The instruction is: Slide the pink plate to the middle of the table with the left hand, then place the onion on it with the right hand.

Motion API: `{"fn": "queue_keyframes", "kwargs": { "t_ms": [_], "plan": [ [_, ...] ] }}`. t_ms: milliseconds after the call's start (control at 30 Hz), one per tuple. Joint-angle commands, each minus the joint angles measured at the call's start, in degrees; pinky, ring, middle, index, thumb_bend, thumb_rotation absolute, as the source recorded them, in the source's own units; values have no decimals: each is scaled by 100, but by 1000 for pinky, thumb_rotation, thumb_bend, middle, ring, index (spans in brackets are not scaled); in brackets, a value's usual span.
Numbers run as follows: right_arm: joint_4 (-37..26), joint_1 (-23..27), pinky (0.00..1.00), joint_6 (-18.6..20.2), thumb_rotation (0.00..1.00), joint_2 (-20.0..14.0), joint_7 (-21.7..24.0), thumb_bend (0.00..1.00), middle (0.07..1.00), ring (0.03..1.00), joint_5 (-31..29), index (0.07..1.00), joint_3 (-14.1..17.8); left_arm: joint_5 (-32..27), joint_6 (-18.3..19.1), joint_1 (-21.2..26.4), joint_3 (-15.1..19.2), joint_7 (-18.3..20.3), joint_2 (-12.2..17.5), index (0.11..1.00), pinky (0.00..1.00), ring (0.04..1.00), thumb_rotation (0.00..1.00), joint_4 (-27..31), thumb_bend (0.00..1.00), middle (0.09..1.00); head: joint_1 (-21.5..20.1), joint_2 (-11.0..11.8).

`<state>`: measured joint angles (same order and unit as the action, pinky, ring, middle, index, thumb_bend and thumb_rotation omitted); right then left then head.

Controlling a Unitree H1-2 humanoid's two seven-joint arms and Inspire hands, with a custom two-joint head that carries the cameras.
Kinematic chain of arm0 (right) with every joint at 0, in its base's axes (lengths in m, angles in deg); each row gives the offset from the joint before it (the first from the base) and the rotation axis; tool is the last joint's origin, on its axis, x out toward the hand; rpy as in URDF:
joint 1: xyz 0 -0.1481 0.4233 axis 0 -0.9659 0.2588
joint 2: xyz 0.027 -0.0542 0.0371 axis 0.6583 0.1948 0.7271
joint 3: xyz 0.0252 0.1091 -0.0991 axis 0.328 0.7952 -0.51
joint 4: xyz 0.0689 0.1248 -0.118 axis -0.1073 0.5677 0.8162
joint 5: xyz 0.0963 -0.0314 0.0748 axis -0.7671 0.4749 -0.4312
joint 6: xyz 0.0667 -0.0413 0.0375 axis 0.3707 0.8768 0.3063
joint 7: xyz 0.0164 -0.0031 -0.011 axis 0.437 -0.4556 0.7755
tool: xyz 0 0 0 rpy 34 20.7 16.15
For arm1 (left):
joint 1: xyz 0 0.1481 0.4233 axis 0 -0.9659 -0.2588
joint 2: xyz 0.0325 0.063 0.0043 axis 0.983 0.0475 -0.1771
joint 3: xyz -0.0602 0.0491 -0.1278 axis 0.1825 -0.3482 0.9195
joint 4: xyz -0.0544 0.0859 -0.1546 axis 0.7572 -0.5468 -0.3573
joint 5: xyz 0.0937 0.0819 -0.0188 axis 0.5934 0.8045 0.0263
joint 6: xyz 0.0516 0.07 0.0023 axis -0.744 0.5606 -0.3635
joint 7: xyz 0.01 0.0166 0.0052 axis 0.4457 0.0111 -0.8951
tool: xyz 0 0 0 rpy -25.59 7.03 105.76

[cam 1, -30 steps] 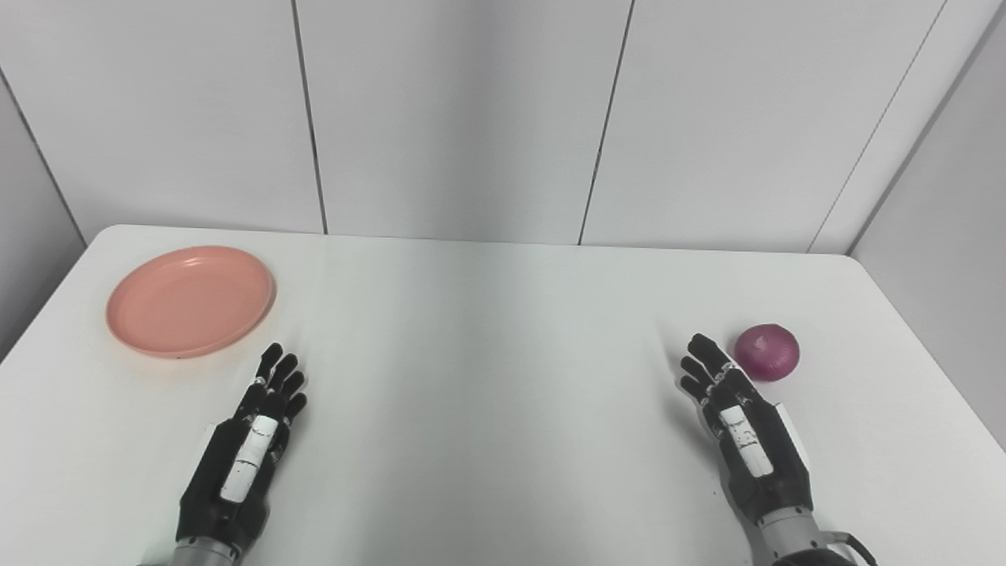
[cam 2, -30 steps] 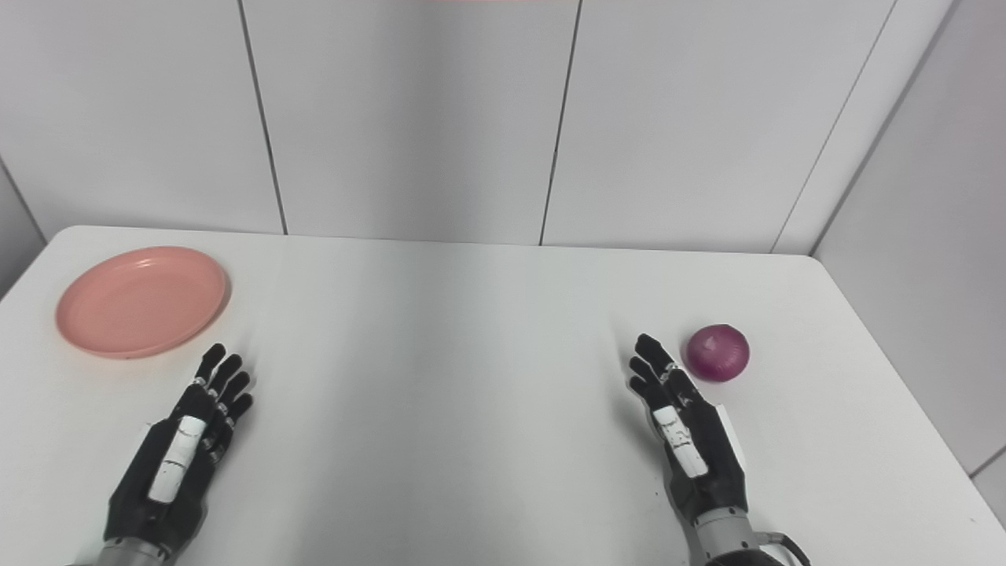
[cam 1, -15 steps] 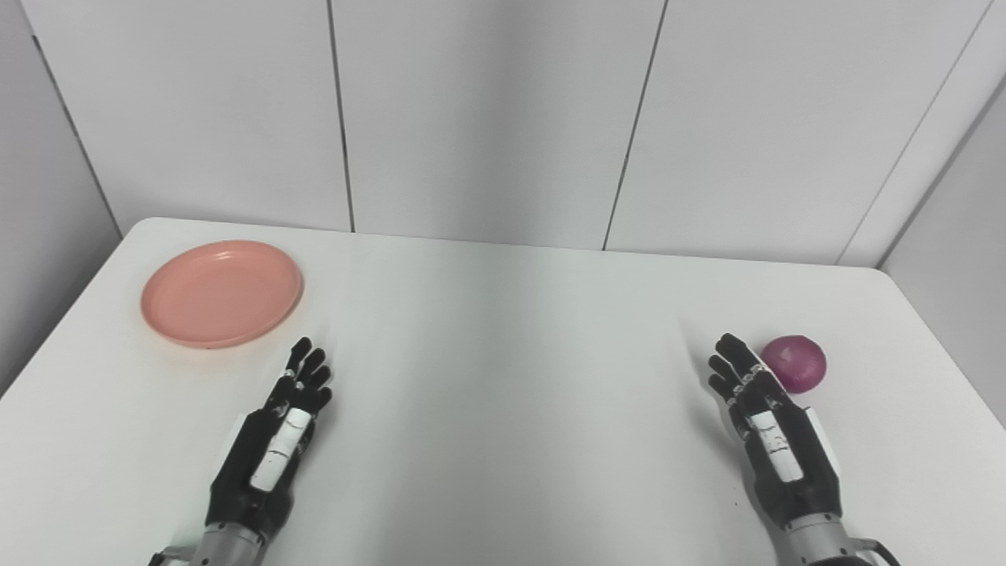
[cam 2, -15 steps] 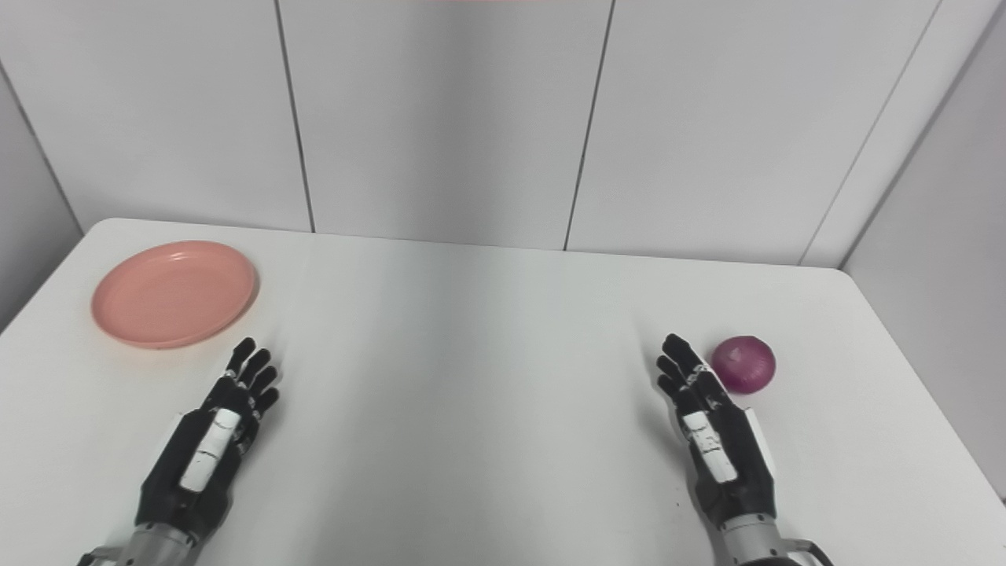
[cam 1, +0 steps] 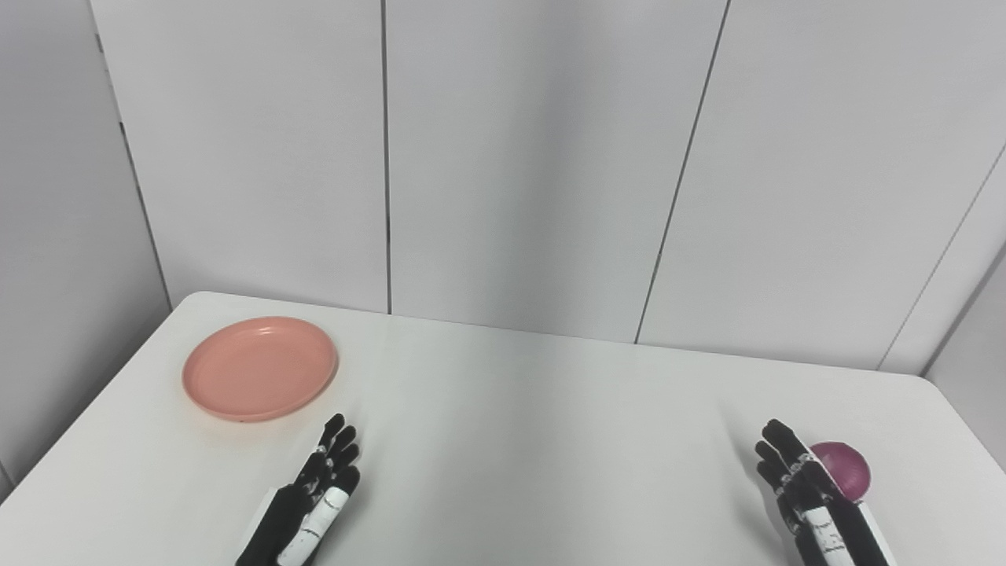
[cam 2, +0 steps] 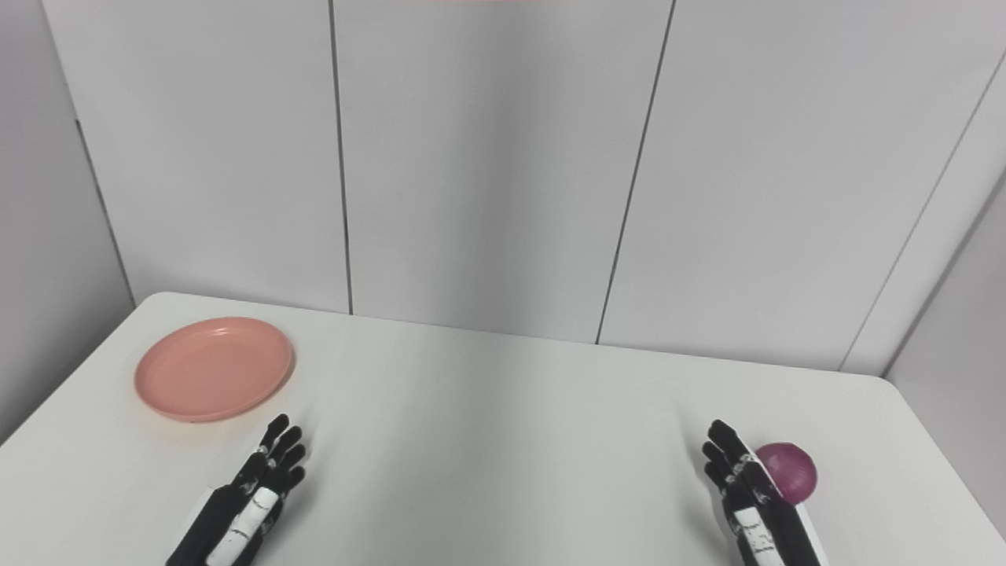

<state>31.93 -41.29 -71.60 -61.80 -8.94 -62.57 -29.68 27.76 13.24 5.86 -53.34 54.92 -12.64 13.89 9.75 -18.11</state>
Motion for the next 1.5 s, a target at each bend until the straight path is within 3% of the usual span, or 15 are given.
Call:
{"fn": "queue_keyframes", "kwargs": {
  "t_ms": [0,567,900,1467],
  "plan": [
    [936,-628,993,-275,706,183,125,898,951,971,-118,916,4,23,-271,-463,-91,-44,-578,1000,1000,1000,658,-249,728,1000,1,-8],
    [1107,-565,1000,-246,754,63,313,827,985,1000,-330,962,118,48,-330,-398,-251,-180,-682,1000,1000,1000,618,-354,754,1000,654,-16],
    [1131,-552,1000,-180,799,-3,385,782,993,1000,-407,995,124,80,-347,-358,-319,-222,-686,1000,1000,1000,605,-387,729,1000,687,-52],
    [1109,-560,1000,-174,805,0,389,791,962,995,-370,966,92,11,-316,-373,-306,-208,-650,1000,1000,1000,609,-337,752,1000,648,-105]
  ]
}}
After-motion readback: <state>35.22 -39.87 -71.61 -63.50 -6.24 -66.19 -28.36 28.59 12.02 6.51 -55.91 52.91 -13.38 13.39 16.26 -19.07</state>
